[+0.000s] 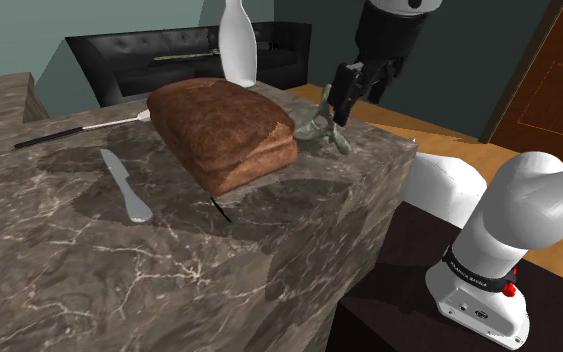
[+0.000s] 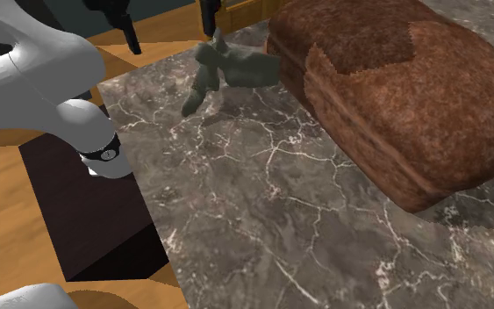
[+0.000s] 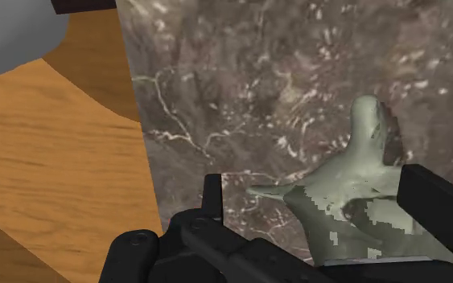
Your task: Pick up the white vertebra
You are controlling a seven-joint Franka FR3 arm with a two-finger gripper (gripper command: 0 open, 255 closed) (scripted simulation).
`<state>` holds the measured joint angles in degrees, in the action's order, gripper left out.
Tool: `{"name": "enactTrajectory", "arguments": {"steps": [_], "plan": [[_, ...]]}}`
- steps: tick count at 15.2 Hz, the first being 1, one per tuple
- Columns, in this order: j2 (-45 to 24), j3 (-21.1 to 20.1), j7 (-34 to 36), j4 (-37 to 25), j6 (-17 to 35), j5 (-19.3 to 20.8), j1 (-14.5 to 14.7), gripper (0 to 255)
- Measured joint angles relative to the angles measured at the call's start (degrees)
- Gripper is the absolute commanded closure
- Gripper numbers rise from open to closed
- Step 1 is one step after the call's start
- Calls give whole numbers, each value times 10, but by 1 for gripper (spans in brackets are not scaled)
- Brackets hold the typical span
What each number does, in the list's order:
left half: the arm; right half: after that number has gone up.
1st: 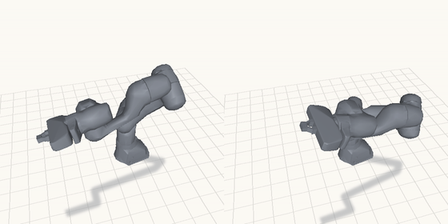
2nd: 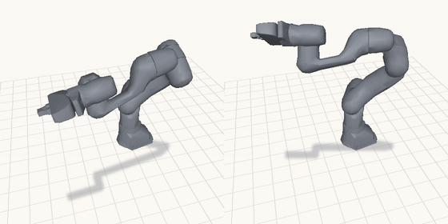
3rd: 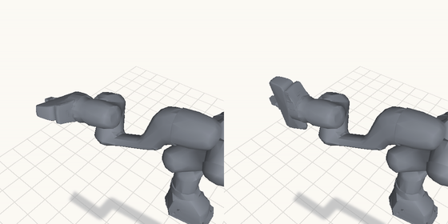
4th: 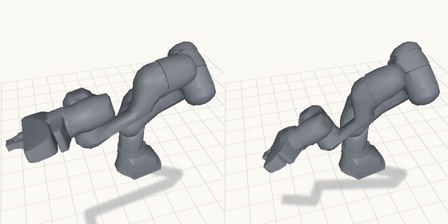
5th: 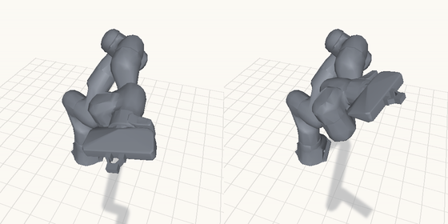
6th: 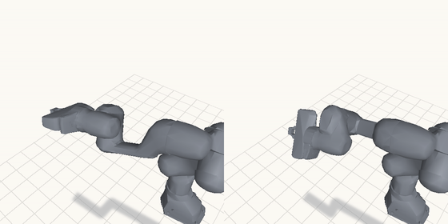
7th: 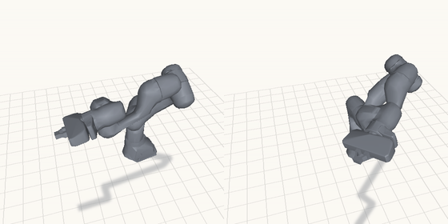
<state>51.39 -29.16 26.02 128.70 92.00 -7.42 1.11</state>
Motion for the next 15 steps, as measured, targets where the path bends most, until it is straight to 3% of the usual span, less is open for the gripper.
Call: {"name": "enactTrajectory", "arguments": {"steps": [5, 8, 10, 11, 15], "plan": [[-5, -44, 35, -9, 25, -22, -2, 0], [6, -50, 35, 15, 87, -51, -1, 0], [6, -60, 37, 31, 132, -41, -6, 0], [11, -62, 39, 41, 136, -37, -3, 255], [18, -66, 39, 66, 181, -36, 3, 255]]}}
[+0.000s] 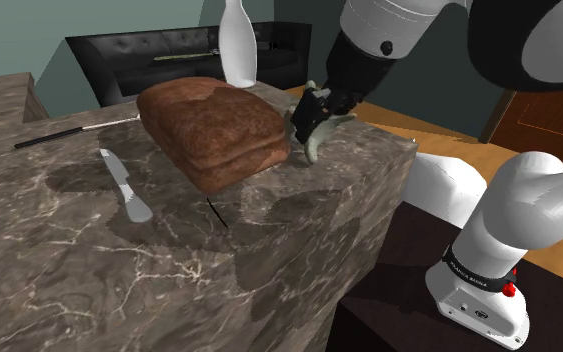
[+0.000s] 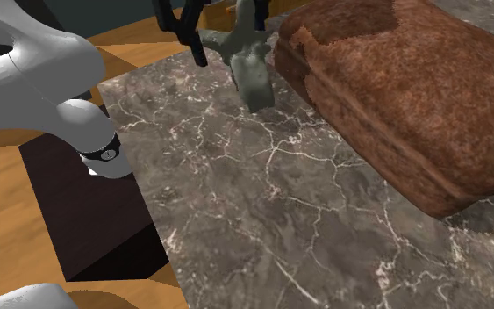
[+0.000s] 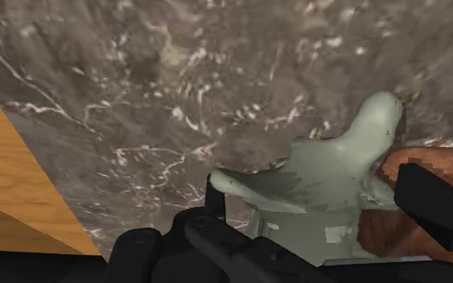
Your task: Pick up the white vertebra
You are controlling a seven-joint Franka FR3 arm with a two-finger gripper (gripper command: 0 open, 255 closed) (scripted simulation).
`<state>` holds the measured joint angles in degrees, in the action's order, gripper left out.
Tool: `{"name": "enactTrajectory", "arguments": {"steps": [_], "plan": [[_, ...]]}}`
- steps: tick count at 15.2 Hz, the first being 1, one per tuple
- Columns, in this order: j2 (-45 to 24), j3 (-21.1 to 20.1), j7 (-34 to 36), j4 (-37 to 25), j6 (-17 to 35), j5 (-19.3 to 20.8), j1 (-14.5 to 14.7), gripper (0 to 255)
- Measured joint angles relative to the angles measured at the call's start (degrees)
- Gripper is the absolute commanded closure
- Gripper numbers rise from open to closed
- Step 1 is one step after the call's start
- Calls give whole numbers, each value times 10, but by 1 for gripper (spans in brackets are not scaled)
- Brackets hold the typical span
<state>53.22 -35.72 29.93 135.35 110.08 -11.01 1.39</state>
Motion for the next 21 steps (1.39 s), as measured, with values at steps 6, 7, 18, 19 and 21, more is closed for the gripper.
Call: {"name": "enactTrajectory", "arguments": {"steps": [6, 7, 18, 19, 21], "plan": [[-16, -4, 9, -26, -59, 8, -6, 255], [-16, 4, 5, -32, -76, 12, -5, 255], [-42, 27, -7, -113, -191, 34, -18, 255], [-45, 28, -7, -122, -196, 35, -20, 255], [-50, 31, -9, -141, -210, 39, -22, 255]]}}
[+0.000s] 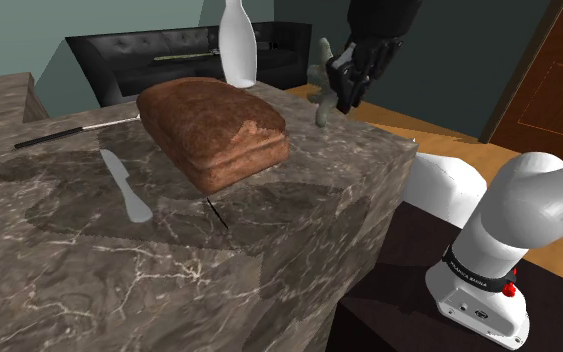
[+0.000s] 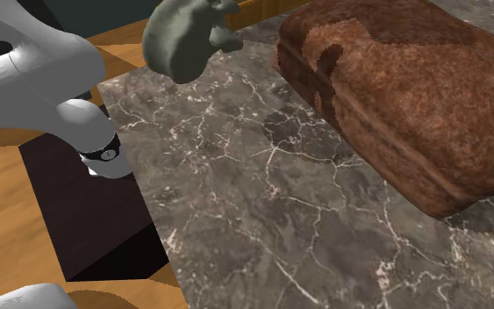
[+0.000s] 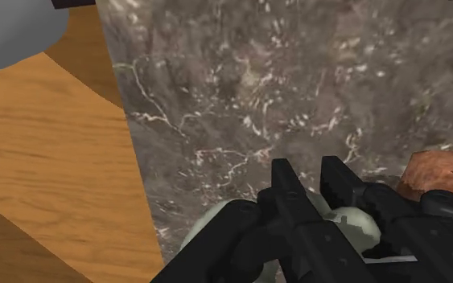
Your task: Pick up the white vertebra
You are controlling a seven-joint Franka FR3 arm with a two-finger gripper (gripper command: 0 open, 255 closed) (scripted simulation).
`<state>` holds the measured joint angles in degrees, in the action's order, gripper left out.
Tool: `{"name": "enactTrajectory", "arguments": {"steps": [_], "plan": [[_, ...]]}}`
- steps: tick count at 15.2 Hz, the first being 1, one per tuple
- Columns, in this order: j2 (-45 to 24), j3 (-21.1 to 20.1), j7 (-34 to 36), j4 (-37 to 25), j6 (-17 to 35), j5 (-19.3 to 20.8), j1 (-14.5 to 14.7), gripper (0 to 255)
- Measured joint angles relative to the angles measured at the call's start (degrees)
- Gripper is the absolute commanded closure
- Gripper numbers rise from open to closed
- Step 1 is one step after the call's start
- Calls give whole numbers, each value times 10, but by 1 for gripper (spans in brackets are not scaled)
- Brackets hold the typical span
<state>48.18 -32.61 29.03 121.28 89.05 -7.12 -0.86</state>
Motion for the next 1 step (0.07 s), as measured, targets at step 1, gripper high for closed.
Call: {"name": "enactTrajectory", "arguments": {"steps": [1], "plan": [[-2, 1, -1, -5, -3, 1, -1, 255]]}}
